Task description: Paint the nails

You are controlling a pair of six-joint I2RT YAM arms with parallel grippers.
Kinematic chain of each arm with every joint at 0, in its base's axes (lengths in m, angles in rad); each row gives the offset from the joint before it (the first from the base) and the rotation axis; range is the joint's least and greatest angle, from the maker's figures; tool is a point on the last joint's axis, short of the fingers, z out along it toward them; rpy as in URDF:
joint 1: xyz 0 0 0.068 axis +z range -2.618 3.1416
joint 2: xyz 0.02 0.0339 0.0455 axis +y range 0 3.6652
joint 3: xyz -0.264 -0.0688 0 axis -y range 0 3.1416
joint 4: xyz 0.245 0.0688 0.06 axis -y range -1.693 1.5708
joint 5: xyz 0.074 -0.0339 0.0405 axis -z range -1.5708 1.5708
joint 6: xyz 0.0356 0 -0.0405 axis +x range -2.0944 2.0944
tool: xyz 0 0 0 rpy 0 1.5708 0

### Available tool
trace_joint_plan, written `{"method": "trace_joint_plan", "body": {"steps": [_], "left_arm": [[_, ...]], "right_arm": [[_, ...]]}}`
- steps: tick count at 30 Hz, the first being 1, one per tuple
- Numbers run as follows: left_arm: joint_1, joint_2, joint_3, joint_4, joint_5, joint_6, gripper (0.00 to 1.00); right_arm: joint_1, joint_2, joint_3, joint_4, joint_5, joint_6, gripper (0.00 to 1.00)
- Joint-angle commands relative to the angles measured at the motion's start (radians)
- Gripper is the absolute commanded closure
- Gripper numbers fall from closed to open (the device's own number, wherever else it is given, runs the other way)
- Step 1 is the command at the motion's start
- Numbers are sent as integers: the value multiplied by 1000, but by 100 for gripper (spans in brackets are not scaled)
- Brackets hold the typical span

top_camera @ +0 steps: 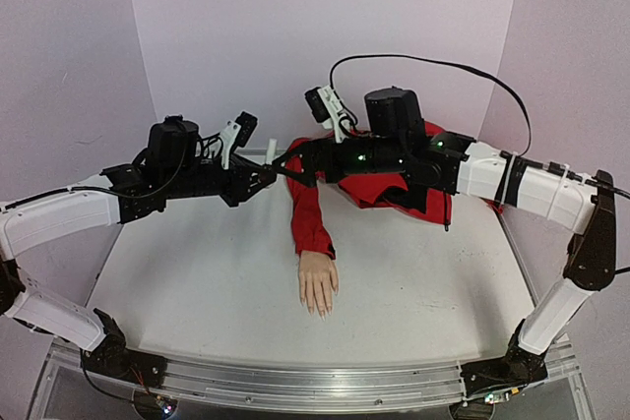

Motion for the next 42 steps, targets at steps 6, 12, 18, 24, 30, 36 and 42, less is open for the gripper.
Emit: {"method": "trace_joint_plan", "body": {"steps": [6,12,18,24,30,36,42], "left_arm": [[-3,7,38,70,-84,-31,100],[-10,21,47,70,-90,-51,100],[-17,23,47,70,-88,-51,100],[-20,20,45,70,-75,-50,100],[-20,14,52,70,-41,-53,100],[-18,6,64,72,73,-62,100],[-8,-28,63,119,519,-13,100]], "right_arm": [[11,56,142,40,134,226,20],[18,143,225,22,135,256,28],[21,193,271,17,134,264,43],[21,214,286,19,110,273,58],[21,229,290,22,54,278,76],[20,199,252,46,-3,259,90],[-5,121,171,125,-389,78,100]]}}
